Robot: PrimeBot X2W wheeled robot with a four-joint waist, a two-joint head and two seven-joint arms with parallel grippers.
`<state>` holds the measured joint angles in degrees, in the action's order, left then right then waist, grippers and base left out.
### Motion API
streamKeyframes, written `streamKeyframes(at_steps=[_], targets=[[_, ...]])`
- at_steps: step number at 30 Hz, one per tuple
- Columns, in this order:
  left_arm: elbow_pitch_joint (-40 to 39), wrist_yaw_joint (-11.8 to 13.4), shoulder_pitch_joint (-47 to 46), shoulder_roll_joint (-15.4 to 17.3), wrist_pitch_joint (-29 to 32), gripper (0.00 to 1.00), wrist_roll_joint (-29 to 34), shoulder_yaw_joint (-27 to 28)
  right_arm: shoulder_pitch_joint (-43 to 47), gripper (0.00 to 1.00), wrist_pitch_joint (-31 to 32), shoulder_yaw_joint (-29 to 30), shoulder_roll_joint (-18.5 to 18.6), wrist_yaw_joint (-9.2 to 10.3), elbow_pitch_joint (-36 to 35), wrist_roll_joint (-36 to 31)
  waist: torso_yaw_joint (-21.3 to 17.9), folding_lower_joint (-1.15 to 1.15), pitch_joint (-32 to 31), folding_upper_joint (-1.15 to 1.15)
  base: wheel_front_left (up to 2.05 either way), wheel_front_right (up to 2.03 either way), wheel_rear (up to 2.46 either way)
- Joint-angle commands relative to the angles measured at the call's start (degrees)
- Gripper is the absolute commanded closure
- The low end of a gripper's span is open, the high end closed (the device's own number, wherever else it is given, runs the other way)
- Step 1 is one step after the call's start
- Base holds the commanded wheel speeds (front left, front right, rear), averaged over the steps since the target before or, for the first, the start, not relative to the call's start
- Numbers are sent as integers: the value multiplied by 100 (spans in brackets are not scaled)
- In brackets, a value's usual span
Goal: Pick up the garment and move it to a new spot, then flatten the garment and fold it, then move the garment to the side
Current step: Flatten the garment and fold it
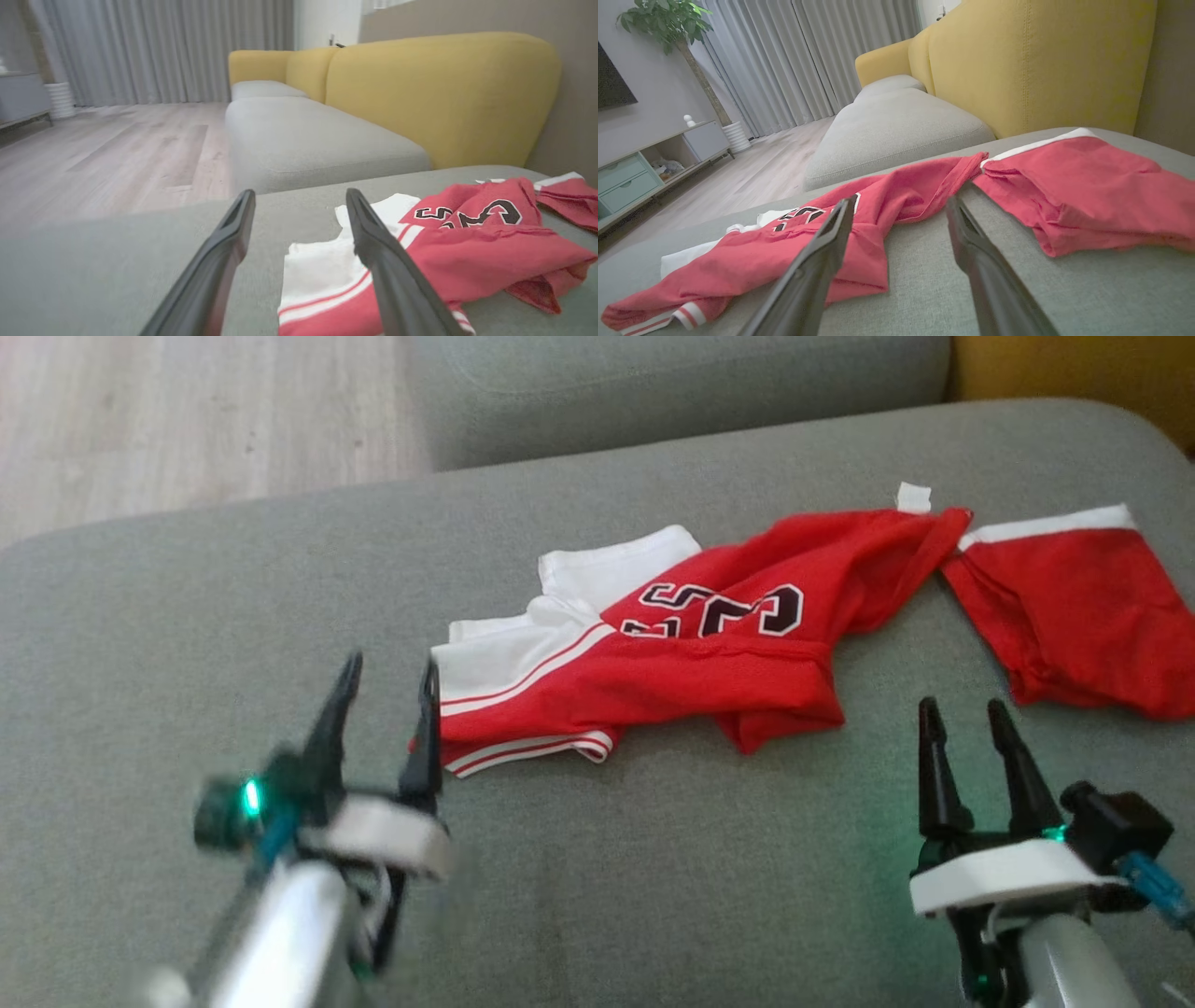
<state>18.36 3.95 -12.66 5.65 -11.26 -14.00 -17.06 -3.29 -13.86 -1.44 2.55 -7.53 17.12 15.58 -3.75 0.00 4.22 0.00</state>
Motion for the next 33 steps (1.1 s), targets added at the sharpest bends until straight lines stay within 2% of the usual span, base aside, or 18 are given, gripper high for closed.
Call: streamKeyframes(at_steps=[1, 8, 13, 22, 33], targets=[[-64, -161, -765, 260, 273, 0, 74, 137, -257, 0, -83, -103, 33, 4, -210, 40, -84, 0, 134, 0, 0, 0, 0], [1066, -945, -2261, 933, 2330, 0, -312, 88, -385, 0, -103, -251, 33, 4, -207, 169, -291, 0, 468, 0, 0, 0, 0], [1824, -1134, -2833, 1345, 3563, 0, -994, -150, -514, 0, -111, -336, 33, 4, -172, 283, -515, 0, 694, 0, 0, 0, 0], [1998, -1142, -3131, 1587, 3697, 0, -1979, -729, -598, 0, -113, -353, 33, 4, -176, 339, -743, 0, 902, 0, 0, 0, 0], [2168, -1143, -3350, 1782, 3872, 0, -2533, -1495, -665, 0, -113, -419, 33, 4, -172, 386, -965, 0, 1032, 0, 0, 0, 0]])
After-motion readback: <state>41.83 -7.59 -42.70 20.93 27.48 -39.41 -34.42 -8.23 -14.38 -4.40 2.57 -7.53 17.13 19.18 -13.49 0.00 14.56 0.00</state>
